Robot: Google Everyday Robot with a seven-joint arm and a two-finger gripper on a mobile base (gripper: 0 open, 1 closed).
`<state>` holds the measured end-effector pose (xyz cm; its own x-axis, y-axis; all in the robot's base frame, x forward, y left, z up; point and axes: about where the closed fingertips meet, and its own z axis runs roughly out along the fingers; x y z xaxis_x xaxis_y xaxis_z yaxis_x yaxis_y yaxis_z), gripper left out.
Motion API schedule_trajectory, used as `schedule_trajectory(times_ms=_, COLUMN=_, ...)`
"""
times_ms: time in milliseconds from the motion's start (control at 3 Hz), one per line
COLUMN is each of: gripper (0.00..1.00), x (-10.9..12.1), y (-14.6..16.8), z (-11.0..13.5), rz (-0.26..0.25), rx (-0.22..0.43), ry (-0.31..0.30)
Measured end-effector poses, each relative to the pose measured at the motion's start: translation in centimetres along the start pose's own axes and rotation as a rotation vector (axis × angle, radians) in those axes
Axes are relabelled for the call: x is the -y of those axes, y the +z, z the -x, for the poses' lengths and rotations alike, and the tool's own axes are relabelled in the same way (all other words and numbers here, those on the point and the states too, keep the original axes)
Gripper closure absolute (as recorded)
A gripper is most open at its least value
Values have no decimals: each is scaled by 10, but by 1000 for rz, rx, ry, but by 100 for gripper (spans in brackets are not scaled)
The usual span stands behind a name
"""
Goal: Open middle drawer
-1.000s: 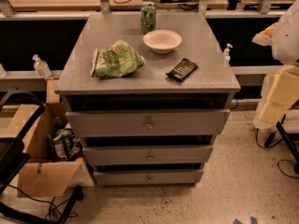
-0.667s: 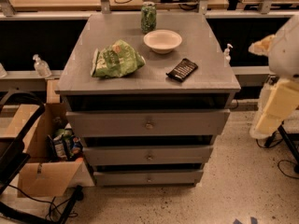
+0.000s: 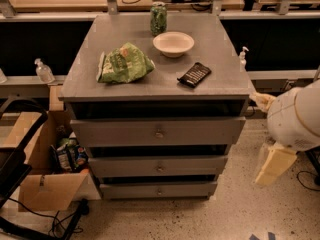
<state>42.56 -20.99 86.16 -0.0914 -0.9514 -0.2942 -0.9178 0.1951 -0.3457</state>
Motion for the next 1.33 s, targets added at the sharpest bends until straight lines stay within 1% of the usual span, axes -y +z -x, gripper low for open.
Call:
schedule_trajectory(times_ms=333, gripper=0, x=7, y=38, z=-5, rz=-74, rx=4, ry=10)
schedule_trajectory(times_ms=667, gripper=0, x=30, y=41, z=0, rz=-177, rx=25, ry=17)
schedule_trajectory(times_ms=1000, gripper=0, x=18, y=62, z=5, rz=-171, rx=-22, ry=8)
schedule_trajectory(times_ms=1333, gripper=0, x=-7, y=106, z=-4, rz=-186, rx=-45, ry=16)
